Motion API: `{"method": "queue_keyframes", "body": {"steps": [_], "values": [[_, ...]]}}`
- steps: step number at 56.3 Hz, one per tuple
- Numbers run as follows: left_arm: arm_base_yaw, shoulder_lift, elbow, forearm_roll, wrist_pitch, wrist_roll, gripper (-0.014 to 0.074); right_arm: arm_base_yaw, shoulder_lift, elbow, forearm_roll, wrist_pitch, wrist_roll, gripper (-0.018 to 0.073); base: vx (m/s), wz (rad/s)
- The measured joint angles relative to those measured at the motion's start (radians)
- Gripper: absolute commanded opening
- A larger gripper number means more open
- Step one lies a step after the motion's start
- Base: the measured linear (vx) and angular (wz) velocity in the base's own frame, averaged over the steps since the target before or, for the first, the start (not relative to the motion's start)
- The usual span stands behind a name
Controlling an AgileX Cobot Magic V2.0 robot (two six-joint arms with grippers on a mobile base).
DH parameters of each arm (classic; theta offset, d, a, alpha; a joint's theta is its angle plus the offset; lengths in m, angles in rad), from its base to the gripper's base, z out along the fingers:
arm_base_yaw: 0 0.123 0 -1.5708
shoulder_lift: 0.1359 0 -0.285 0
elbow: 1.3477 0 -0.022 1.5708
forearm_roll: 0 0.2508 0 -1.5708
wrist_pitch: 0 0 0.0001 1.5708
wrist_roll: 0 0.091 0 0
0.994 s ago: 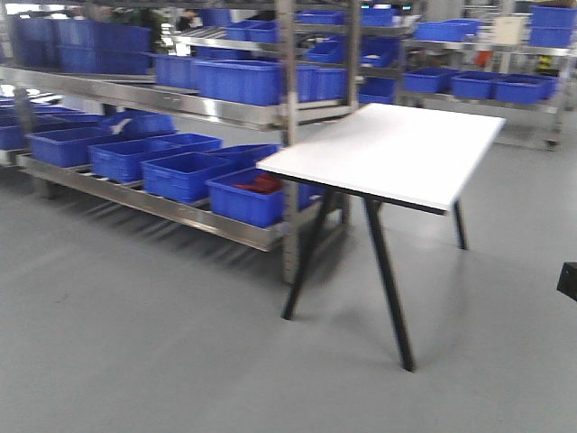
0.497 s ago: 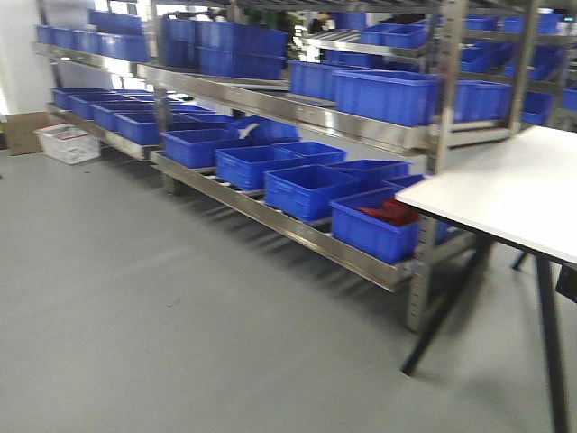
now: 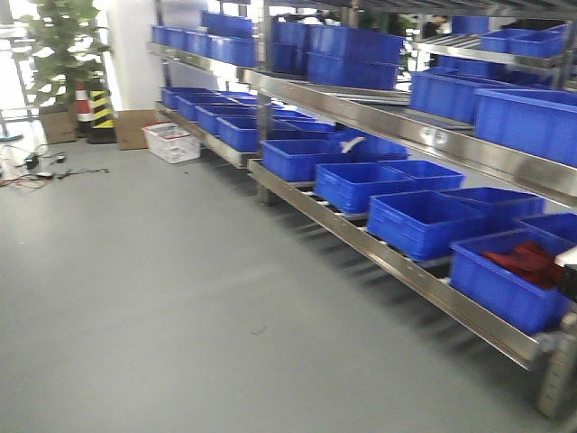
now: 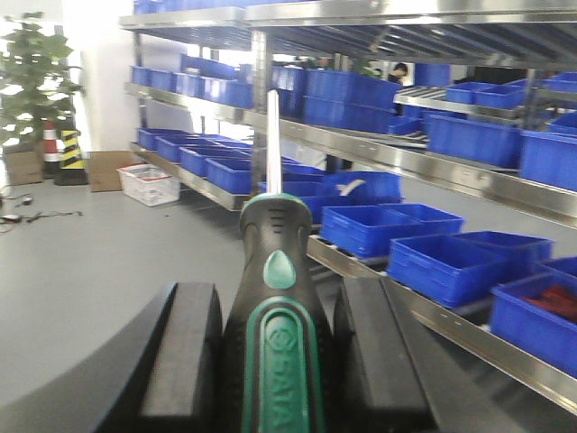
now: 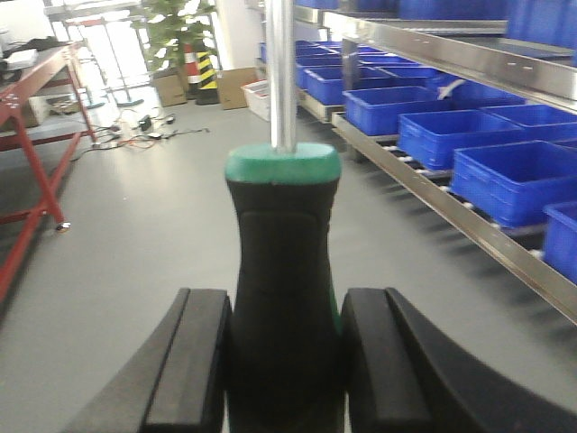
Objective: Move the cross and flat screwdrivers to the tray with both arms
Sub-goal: 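Drive the base to the grey tray beside the blue bins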
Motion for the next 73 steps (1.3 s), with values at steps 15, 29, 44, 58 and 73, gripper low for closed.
{"method": "queue_keyframes", "body": {"steps": [15, 29, 44, 58, 73], "values": [[0.000, 0.000, 0.000, 0.000, 0.000, 0.000, -0.0001, 0.000, 0.000, 0.000, 0.000, 0.001, 0.000, -0.0009, 0.57, 0.45], [0.000, 0.000, 0.000, 0.006, 0.000, 0.000, -0.0001, 0.000, 0.000, 0.000, 0.000, 0.009, 0.000, -0.0009, 0.60, 0.39], [0.000, 0.000, 0.000, 0.006, 0.000, 0.000, -0.0001, 0.000, 0.000, 0.000, 0.000, 0.011, 0.000, -0.0009, 0.63, 0.23], [0.000, 0.000, 0.000, 0.000, 0.000, 0.000, -0.0001, 0.000, 0.000, 0.000, 0.000, 0.011, 0.000, -0.0009, 0.62, 0.08], [0.000, 0.000, 0.000, 0.006, 0.000, 0.000, -0.0001, 0.000, 0.000, 0.000, 0.000, 0.011, 0.000, -0.0009, 0.61, 0.05]]}}
